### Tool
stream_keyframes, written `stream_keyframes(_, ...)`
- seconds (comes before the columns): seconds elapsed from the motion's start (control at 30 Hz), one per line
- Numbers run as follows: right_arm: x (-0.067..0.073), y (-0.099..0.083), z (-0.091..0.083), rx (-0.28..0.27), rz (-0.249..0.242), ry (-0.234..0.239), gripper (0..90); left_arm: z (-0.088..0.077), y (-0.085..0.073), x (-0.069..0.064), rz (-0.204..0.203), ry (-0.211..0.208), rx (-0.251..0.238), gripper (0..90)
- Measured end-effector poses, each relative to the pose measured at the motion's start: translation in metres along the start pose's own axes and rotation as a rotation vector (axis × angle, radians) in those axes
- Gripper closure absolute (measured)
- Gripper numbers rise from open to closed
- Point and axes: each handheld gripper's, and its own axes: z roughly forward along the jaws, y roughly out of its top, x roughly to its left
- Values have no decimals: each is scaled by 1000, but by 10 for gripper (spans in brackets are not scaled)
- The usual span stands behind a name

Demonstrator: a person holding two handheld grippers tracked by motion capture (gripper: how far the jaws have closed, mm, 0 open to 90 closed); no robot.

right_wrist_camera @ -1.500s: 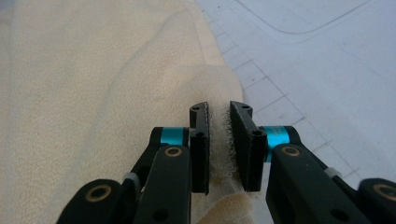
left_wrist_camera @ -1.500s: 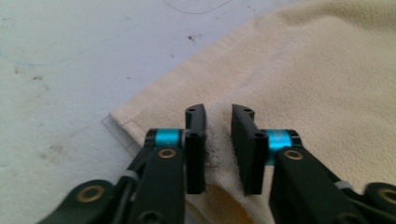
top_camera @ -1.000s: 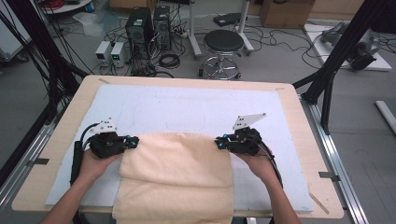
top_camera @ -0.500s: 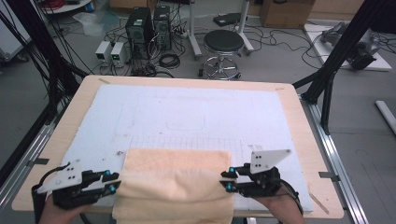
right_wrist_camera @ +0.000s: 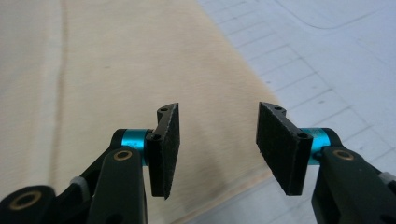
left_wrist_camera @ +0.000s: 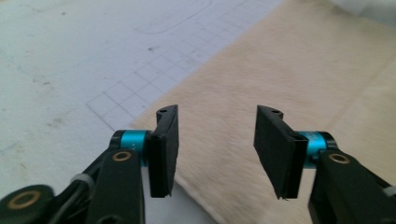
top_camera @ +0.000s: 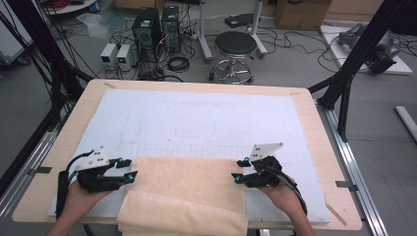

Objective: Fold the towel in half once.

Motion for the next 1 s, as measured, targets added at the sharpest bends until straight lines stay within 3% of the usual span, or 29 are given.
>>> stream_keyframes(0.07,-10,0,6,9,2,-37,460,11,2,11,-10,17,30,445)
stream_keyframes(0.27,-30,-6,21,57,29,-72,404,32,-1,32,-54,63,94,406)
stream_keyframes(0.4,-34,-10,28,65,53,-52,411,42,-5,37,-76,26,136,411)
stream_keyframes(0.53,-34,-11,30,74,43,-13,523,42,-6,36,-76,-15,134,555)
stream_keyframes(0.63,-34,-12,31,71,60,10,589,42,-5,34,-76,-19,136,625)
stream_keyframes(0.77,-35,-12,31,66,81,55,754,42,-5,31,-76,-28,134,782)
stream_keyframes(0.9,-31,-8,29,83,56,53,824,41,-3,32,-102,-20,132,830)
stream_keyframes(1.0,-32,-3,27,85,43,39,834,39,1,35,-117,11,107,841)
